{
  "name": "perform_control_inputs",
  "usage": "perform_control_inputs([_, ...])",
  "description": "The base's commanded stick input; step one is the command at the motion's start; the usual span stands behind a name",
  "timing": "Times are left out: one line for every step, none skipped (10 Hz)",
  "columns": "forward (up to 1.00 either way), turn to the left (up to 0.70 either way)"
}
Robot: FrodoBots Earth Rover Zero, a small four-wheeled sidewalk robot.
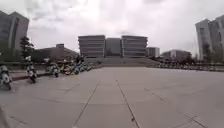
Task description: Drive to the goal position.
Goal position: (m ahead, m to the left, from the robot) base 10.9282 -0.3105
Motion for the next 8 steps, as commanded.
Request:
perform_control_inputs([0.70, 0.00])
perform_control_inputs([0.70, 0.00])
perform_control_inputs([0.70, 0.00])
perform_control_inputs([0.70, 0.00])
perform_control_inputs([0.70, 0.00])
perform_control_inputs([0.70, 0.00])
perform_control_inputs([0.70, 0.00])
perform_control_inputs([0.70, 0.00])
